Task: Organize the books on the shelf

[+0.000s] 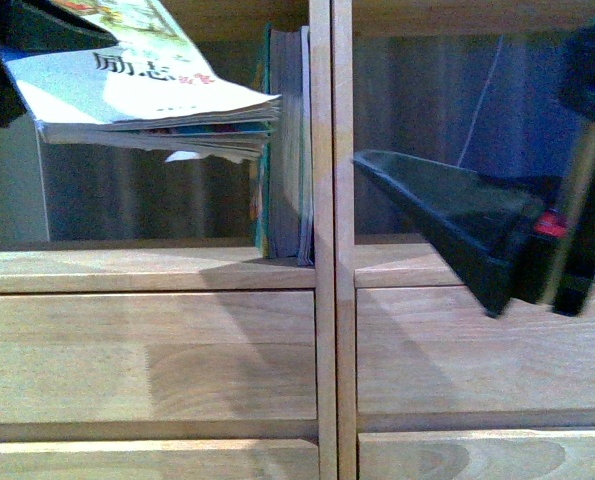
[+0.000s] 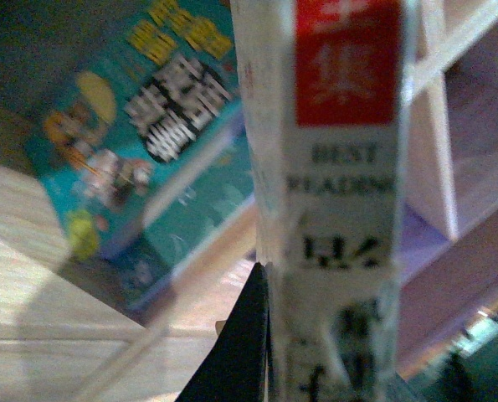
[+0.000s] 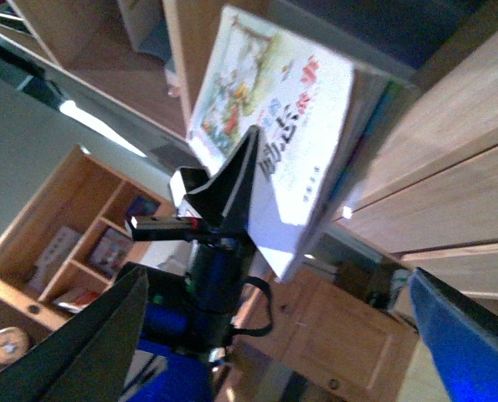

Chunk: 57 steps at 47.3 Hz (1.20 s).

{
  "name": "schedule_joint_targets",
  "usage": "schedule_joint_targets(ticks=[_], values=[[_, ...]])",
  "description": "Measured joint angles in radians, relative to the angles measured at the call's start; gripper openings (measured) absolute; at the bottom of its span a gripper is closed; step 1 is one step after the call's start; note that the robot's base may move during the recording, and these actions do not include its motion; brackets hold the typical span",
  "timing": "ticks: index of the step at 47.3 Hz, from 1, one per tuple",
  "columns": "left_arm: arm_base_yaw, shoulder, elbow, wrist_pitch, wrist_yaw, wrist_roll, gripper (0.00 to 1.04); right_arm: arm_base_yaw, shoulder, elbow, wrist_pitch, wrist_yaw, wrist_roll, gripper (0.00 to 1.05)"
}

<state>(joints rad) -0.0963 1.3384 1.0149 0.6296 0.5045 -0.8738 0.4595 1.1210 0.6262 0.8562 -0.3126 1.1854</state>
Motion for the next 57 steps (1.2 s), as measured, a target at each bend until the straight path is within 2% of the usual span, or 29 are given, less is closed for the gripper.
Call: schedule_joint_targets(ticks=[8,11,16,24,32,43,57], values=[[0.015,0.07,0.119,-0.077,-0.174,0.277,0.07,-0.193,-0.19,-0.09,-0.186,-0.08,-0.158,0.98],[-0.003,0.117,0.179,-0.109,-0.193,0.385,0.07,-0.259,-0.255,-0.101,-0.277,-0.091,-0.26,0.98],[-0.03,0.184,0.254,-0.152,-0.22,0.499,0.07,-0.313,-0.306,-0.115,-0.339,-0.095,-0.359,0.98],[-0.069,0.307,0.369,-0.174,-0.293,0.684,0.07,-0.322,-0.321,-0.116,-0.344,-0.101,-0.43,0.98],[-0.092,0.46,0.512,-0.174,-0.374,0.963,0.07,-0.324,-0.321,-0.116,-0.346,-0.102,-0.453,0.98],[-0.108,0.601,0.641,-0.144,-0.409,1.135,0.07,-0.325,-0.322,-0.116,-0.346,-0.103,-0.458,0.98],[-0.113,0.688,0.729,-0.119,-0.446,1.184,0.07,-0.325,-0.322,-0.116,-0.346,-0.103,-0.462,0.98]])
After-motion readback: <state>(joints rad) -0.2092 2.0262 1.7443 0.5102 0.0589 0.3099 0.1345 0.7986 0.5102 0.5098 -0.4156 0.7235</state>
